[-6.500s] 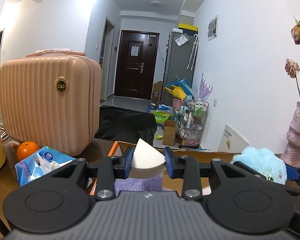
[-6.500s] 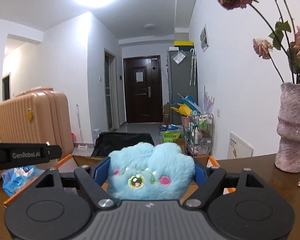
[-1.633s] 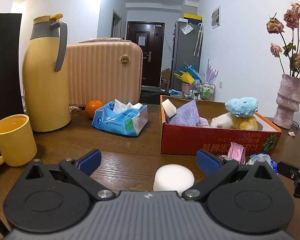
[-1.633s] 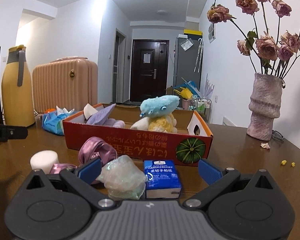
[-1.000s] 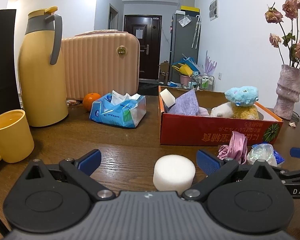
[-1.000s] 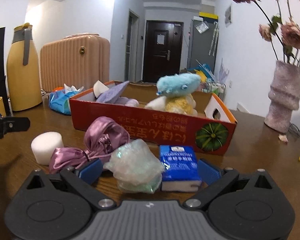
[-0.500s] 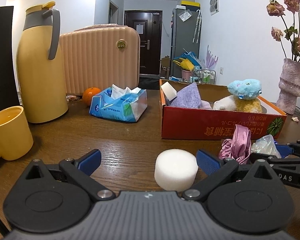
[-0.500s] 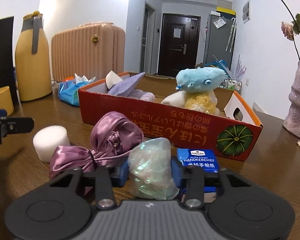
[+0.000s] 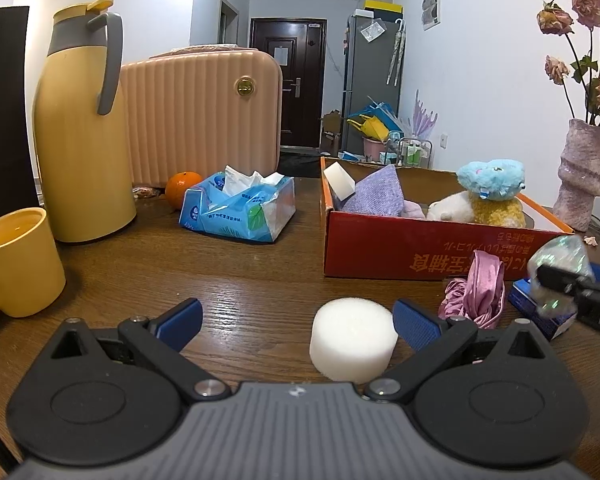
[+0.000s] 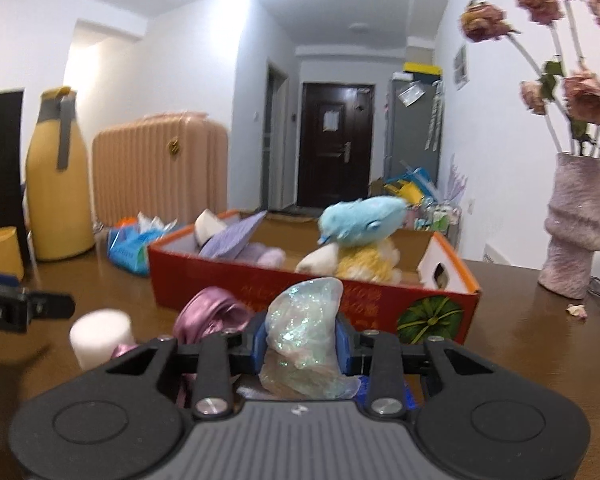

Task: Organize soft objects
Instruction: 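Grasp the white foam cylinder with the left gripper while the right lifts the plastic bag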

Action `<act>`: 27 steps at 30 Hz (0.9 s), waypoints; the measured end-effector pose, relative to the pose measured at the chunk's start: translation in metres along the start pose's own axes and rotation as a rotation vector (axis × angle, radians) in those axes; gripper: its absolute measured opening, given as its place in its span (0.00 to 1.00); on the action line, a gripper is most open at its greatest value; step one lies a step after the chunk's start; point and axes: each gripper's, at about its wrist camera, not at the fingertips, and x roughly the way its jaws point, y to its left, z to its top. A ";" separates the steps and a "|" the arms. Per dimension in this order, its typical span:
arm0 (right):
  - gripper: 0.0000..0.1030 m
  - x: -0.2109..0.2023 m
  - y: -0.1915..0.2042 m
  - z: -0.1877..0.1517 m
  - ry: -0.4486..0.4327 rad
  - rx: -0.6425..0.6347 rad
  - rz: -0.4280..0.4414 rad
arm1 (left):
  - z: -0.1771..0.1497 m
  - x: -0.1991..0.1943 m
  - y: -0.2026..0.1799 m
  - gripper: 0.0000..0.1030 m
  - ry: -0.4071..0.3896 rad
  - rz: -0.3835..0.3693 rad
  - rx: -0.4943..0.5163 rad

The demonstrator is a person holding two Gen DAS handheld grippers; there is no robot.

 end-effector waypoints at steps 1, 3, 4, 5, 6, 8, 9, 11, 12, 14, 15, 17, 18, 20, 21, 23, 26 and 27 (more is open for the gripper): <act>0.32 -0.002 -0.003 0.001 -0.012 0.014 -0.010 | 0.000 0.000 0.000 1.00 0.000 0.000 -0.001; 0.32 -0.004 -0.009 0.002 -0.033 0.034 -0.028 | 0.000 0.000 0.001 1.00 0.000 -0.001 -0.003; 0.32 -0.005 -0.010 0.003 -0.039 0.041 -0.036 | 0.000 0.000 0.001 1.00 0.000 -0.002 -0.004; 0.32 -0.006 -0.013 0.003 -0.046 0.049 -0.045 | 0.000 0.000 0.001 1.00 0.001 -0.004 -0.004; 0.32 -0.007 -0.015 0.003 -0.050 0.055 -0.053 | 0.000 0.000 0.001 1.00 0.001 -0.006 -0.004; 0.32 -0.008 -0.019 0.004 -0.054 0.068 -0.067 | 0.000 0.000 0.001 1.00 0.002 -0.010 -0.005; 0.32 -0.007 -0.021 0.004 -0.053 0.072 -0.073 | 0.000 0.000 0.001 1.00 0.003 -0.012 -0.004; 0.32 -0.007 -0.022 0.004 -0.052 0.079 -0.077 | 0.000 0.002 0.000 1.00 0.008 -0.016 -0.002; 0.32 -0.007 -0.023 0.004 -0.051 0.079 -0.076 | 0.000 0.003 -0.001 1.00 0.011 -0.015 0.000; 0.32 -0.007 -0.022 0.003 -0.050 0.077 -0.075 | -0.001 0.007 -0.002 1.00 0.019 -0.013 0.006; 0.32 -0.006 -0.021 0.003 -0.050 0.077 -0.074 | -0.002 0.009 -0.003 1.00 0.024 -0.014 0.010; 0.32 -0.006 -0.021 0.003 -0.049 0.079 -0.074 | -0.003 0.014 -0.007 1.00 0.037 -0.020 0.023; 0.32 -0.006 -0.021 0.003 -0.049 0.080 -0.074 | -0.003 0.017 -0.010 1.00 0.045 -0.022 0.032; 0.32 -0.006 -0.021 0.003 -0.048 0.083 -0.075 | -0.003 0.023 -0.014 1.00 0.060 -0.025 0.050; 0.32 -0.006 -0.021 0.003 -0.047 0.083 -0.075 | -0.004 0.027 -0.018 1.00 0.069 -0.025 0.060; 0.32 -0.006 -0.021 0.003 -0.047 0.082 -0.076 | -0.004 0.034 -0.021 1.00 0.086 -0.021 0.071; 0.32 -0.006 -0.021 0.003 -0.046 0.084 -0.075 | -0.003 0.045 -0.023 1.00 0.119 -0.015 0.069; 0.32 -0.006 -0.021 0.002 -0.045 0.084 -0.076 | -0.003 0.048 -0.023 1.00 0.127 -0.012 0.067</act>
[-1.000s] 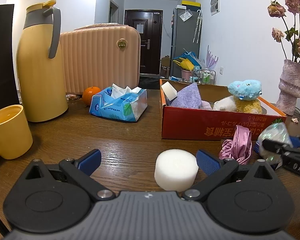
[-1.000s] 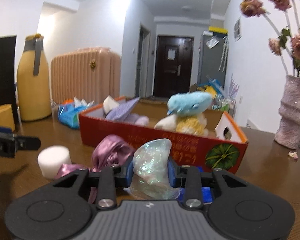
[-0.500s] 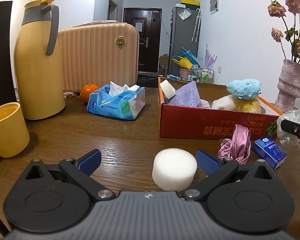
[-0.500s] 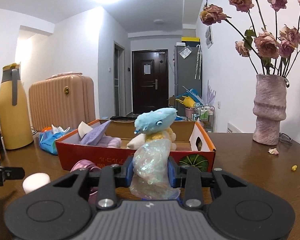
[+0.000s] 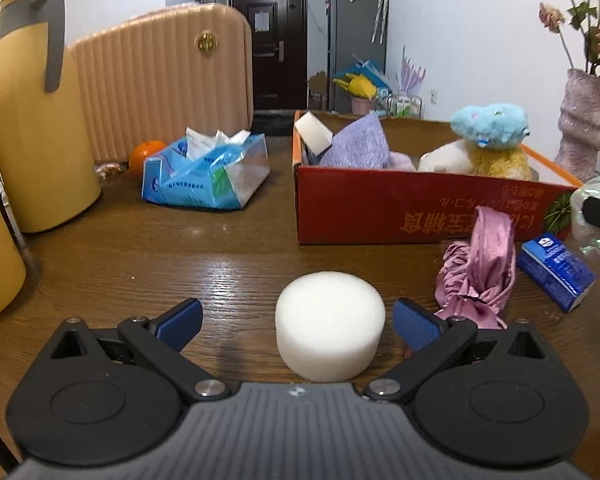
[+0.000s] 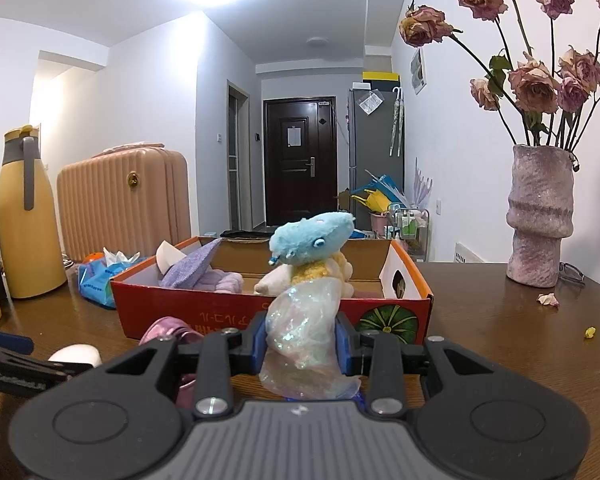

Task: Organize soft objects
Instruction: 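Grasp the white foam cylinder with the left gripper while the right lifts the plastic bag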

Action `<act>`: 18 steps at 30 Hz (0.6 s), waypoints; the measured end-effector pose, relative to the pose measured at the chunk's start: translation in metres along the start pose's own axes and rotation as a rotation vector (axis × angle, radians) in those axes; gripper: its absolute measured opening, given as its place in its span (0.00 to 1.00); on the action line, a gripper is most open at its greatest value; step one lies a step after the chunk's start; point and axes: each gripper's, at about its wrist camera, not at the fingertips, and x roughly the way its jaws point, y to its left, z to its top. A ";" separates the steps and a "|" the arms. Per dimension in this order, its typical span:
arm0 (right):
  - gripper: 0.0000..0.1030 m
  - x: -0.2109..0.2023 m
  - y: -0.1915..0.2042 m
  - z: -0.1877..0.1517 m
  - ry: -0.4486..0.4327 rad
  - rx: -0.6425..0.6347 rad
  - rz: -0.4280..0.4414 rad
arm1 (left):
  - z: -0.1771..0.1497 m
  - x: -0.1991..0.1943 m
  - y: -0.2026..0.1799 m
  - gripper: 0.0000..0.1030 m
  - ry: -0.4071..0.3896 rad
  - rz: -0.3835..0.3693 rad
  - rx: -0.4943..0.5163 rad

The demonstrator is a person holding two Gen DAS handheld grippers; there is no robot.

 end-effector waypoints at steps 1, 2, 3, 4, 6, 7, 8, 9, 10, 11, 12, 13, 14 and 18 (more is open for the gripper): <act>0.32 0.000 0.000 0.000 0.002 0.000 0.000 | 0.001 0.003 0.000 1.00 0.009 0.003 -0.002; 0.32 0.001 0.000 0.000 0.004 0.001 -0.001 | 0.001 0.006 0.000 1.00 0.017 0.006 -0.003; 0.32 0.001 0.000 -0.001 0.006 0.001 -0.001 | 0.001 0.008 0.000 1.00 0.025 0.009 -0.006; 0.32 0.001 0.000 -0.001 0.007 0.001 -0.002 | 0.002 0.010 0.000 1.00 0.032 0.007 -0.008; 0.32 0.002 0.000 -0.001 0.011 0.000 -0.002 | 0.002 0.013 -0.001 1.00 0.039 0.012 -0.006; 0.32 0.002 0.000 -0.001 0.012 0.000 -0.003 | 0.002 0.013 -0.001 1.00 0.039 0.017 0.000; 0.32 0.003 0.000 -0.002 0.014 -0.001 -0.003 | 0.003 0.014 -0.002 1.00 0.038 0.021 0.005; 0.32 0.003 0.000 -0.002 0.015 -0.001 -0.003 | 0.003 0.015 -0.003 0.99 0.035 0.026 0.011; 0.32 0.003 0.000 -0.002 0.015 -0.001 -0.003 | 0.003 0.015 -0.004 0.97 0.033 0.029 0.017; 0.32 0.003 0.000 -0.002 0.016 -0.001 -0.002 | 0.003 0.014 -0.005 0.89 0.030 0.026 0.022; 0.32 0.003 0.000 -0.002 0.017 0.000 -0.001 | 0.003 0.014 -0.005 0.82 0.029 0.020 0.025; 0.32 0.003 0.000 -0.002 0.018 -0.001 -0.001 | 0.003 0.015 -0.005 0.78 0.031 0.011 0.024; 0.32 0.003 0.000 -0.002 0.018 -0.002 0.000 | 0.003 0.015 -0.005 0.70 0.034 -0.001 0.022; 0.32 0.003 0.000 -0.002 0.018 -0.002 0.001 | 0.003 0.016 -0.003 0.56 0.045 -0.026 0.012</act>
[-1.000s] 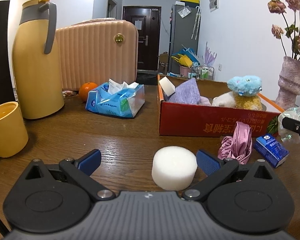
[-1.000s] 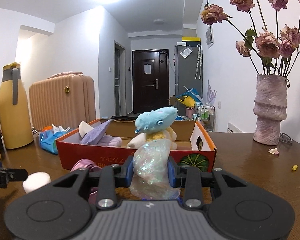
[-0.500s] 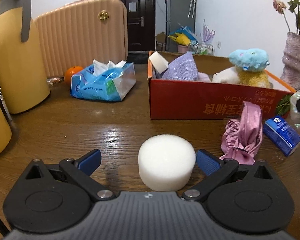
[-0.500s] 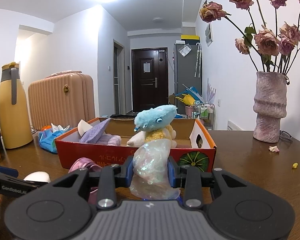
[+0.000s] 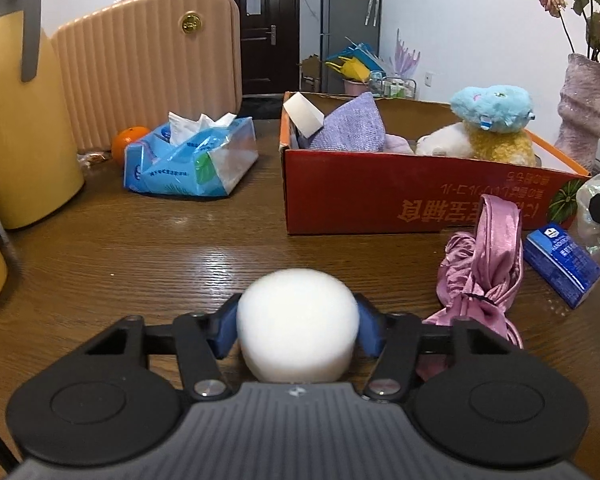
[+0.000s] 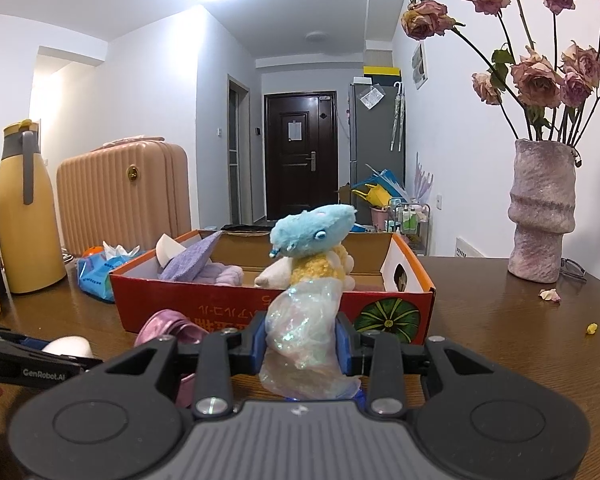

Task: Organize soft objects
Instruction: 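Grasp the white foam cylinder with the left gripper while the right lifts the plastic bag, then carry the white foam cylinder and clear plastic bag together over the box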

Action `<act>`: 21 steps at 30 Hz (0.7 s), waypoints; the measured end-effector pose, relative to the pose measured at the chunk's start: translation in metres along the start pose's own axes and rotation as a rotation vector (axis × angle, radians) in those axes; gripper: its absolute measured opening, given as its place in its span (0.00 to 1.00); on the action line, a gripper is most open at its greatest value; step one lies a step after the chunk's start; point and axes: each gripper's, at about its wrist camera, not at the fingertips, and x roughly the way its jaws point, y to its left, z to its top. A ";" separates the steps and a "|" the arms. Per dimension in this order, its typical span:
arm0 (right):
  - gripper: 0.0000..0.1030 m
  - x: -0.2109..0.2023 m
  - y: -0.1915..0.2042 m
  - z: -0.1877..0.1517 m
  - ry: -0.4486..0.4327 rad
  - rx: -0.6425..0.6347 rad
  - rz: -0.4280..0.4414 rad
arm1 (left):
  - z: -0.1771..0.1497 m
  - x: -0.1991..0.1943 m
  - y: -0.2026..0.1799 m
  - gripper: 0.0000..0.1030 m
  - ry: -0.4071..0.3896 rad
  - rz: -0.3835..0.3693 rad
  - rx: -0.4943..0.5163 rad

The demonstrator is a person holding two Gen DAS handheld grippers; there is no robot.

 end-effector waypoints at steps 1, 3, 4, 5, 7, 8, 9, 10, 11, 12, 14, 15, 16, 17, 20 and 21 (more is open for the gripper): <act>0.33 0.000 0.000 0.000 0.000 0.000 0.000 | 0.000 -0.001 0.000 0.56 -0.005 0.002 -0.003; 0.33 0.000 0.000 0.000 -0.001 -0.001 0.002 | 0.001 -0.003 0.001 0.55 -0.016 0.004 -0.008; 0.33 0.000 0.001 0.000 -0.001 -0.002 0.003 | 0.001 -0.005 0.002 0.55 -0.023 0.002 -0.011; 0.33 0.000 0.001 0.000 -0.002 -0.002 0.004 | 0.001 -0.006 0.002 0.55 -0.031 0.001 -0.014; 0.33 0.000 0.001 0.001 -0.004 -0.003 0.005 | 0.002 -0.009 0.003 0.55 -0.045 0.001 -0.017; 0.33 -0.001 0.001 0.001 -0.005 -0.003 0.005 | 0.002 -0.011 0.003 0.55 -0.051 0.000 -0.019; 0.33 -0.001 0.001 0.001 -0.005 -0.002 0.006 | 0.002 -0.013 0.004 0.55 -0.058 0.001 -0.020; 0.33 -0.001 0.001 0.001 -0.006 -0.002 0.006 | 0.002 -0.014 0.004 0.55 -0.065 0.003 -0.022; 0.33 -0.001 0.001 0.001 -0.007 -0.001 0.006 | 0.003 -0.015 0.004 0.55 -0.071 0.003 -0.025; 0.33 -0.001 0.001 0.001 -0.008 -0.001 0.006 | 0.003 -0.017 0.005 0.55 -0.077 0.006 -0.028; 0.33 -0.001 0.001 0.001 -0.011 0.001 0.007 | 0.004 -0.019 0.007 0.55 -0.091 0.004 -0.037; 0.33 -0.002 0.001 0.001 -0.012 0.001 0.007 | 0.004 -0.021 0.008 0.55 -0.098 0.004 -0.042; 0.33 -0.002 0.001 0.001 -0.013 0.001 0.006 | 0.005 -0.022 0.008 0.55 -0.104 0.004 -0.046; 0.33 -0.002 0.001 0.001 -0.014 0.002 0.006 | 0.005 -0.023 0.009 0.55 -0.111 0.003 -0.049; 0.33 -0.002 0.000 0.002 -0.020 0.003 0.006 | 0.007 -0.027 0.011 0.56 -0.129 0.006 -0.059; 0.33 -0.003 0.000 0.002 -0.022 0.004 0.007 | 0.007 -0.028 0.012 0.56 -0.134 0.005 -0.061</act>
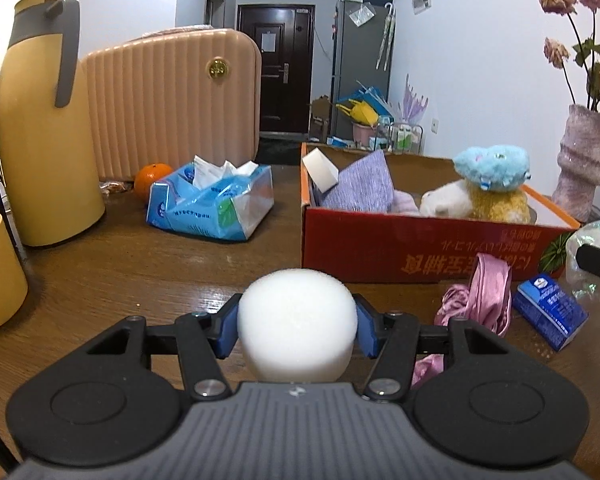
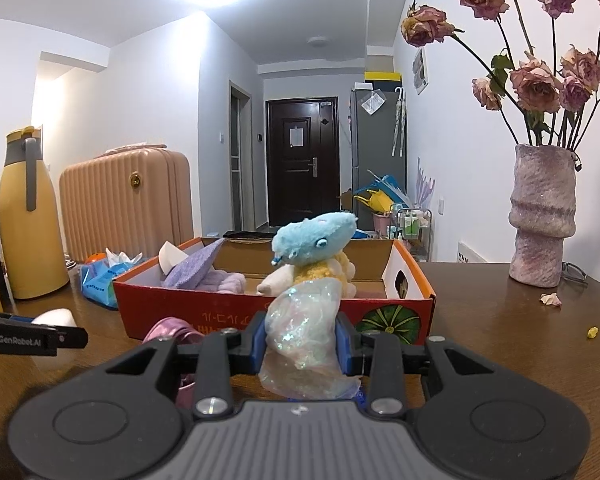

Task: Organize soft objects
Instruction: 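Carry the white foam cylinder and clear plastic bag together over the box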

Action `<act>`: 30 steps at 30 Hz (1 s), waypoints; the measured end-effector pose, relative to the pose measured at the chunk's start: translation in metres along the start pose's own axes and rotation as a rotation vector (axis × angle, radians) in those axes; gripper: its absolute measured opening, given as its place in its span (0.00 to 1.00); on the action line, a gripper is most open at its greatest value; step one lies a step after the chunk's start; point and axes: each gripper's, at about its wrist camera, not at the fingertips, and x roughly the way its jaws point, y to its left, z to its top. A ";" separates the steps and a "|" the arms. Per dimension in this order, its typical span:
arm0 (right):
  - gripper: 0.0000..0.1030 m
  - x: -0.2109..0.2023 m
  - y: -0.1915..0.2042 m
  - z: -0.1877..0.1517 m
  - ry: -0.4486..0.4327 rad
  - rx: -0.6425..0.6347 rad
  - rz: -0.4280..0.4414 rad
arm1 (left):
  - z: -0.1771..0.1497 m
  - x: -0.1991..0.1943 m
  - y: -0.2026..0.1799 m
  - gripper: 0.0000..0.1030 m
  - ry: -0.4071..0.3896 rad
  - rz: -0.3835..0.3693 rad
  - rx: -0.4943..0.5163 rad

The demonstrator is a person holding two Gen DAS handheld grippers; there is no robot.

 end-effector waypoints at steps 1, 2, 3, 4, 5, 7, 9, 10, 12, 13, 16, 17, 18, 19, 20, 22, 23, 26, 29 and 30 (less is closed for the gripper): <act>0.33 0.000 0.000 0.000 -0.003 0.001 0.000 | 0.001 -0.002 0.000 0.56 -0.008 -0.001 -0.003; 0.33 0.000 0.000 0.000 -0.005 0.001 0.000 | 0.002 -0.003 0.001 0.56 -0.015 -0.002 -0.005; 0.33 -0.001 0.000 0.001 -0.007 0.000 0.000 | 0.003 -0.005 0.001 0.56 -0.025 -0.003 -0.007; 0.33 -0.001 0.000 0.001 -0.010 0.000 0.000 | 0.003 -0.006 0.001 0.56 -0.033 -0.003 -0.008; 0.33 -0.001 0.000 0.001 -0.013 -0.001 -0.001 | 0.004 -0.008 0.001 0.56 -0.041 -0.004 -0.009; 0.33 0.000 0.000 0.003 -0.021 -0.002 -0.003 | 0.006 -0.011 0.000 0.56 -0.059 -0.005 -0.007; 0.33 -0.001 0.000 0.004 -0.030 -0.002 -0.005 | 0.007 -0.013 -0.002 0.56 -0.077 0.000 -0.003; 0.33 -0.001 0.000 0.005 -0.035 -0.002 -0.006 | 0.008 -0.014 -0.002 0.56 -0.084 0.001 -0.005; 0.33 0.000 0.001 0.007 -0.047 -0.001 -0.007 | 0.011 -0.016 -0.002 0.56 -0.099 0.001 -0.011; 0.33 0.000 0.001 0.008 -0.052 0.000 -0.007 | 0.012 -0.017 -0.002 0.56 -0.108 0.000 -0.017; 0.33 0.002 0.004 0.011 -0.069 -0.003 -0.005 | 0.016 -0.020 -0.002 0.56 -0.133 0.004 -0.026; 0.33 0.003 0.006 0.012 -0.073 -0.005 -0.003 | 0.018 -0.021 -0.002 0.56 -0.139 0.004 -0.029; 0.33 0.004 0.007 0.013 -0.080 -0.007 -0.002 | 0.019 -0.021 -0.003 0.56 -0.145 0.004 -0.032; 0.33 0.005 0.008 0.014 -0.086 -0.010 -0.001 | 0.021 -0.021 -0.004 0.56 -0.151 0.003 -0.035; 0.33 0.005 0.009 0.015 -0.092 -0.012 0.000 | 0.023 -0.021 -0.005 0.56 -0.158 0.002 -0.038; 0.33 0.007 0.011 0.017 -0.103 -0.013 0.004 | 0.025 -0.021 -0.007 0.56 -0.173 0.006 -0.041; 0.33 0.008 0.012 0.018 -0.108 -0.013 0.005 | 0.027 -0.021 -0.008 0.56 -0.183 0.005 -0.046; 0.33 0.011 0.015 0.021 -0.118 -0.013 0.009 | 0.034 -0.021 -0.013 0.56 -0.207 0.001 -0.053; 0.33 0.015 0.016 0.024 -0.127 -0.011 0.012 | 0.040 -0.021 -0.018 0.56 -0.228 -0.007 -0.061; 0.33 0.016 0.017 0.025 -0.129 -0.009 0.013 | 0.042 -0.020 -0.020 0.56 -0.233 -0.009 -0.062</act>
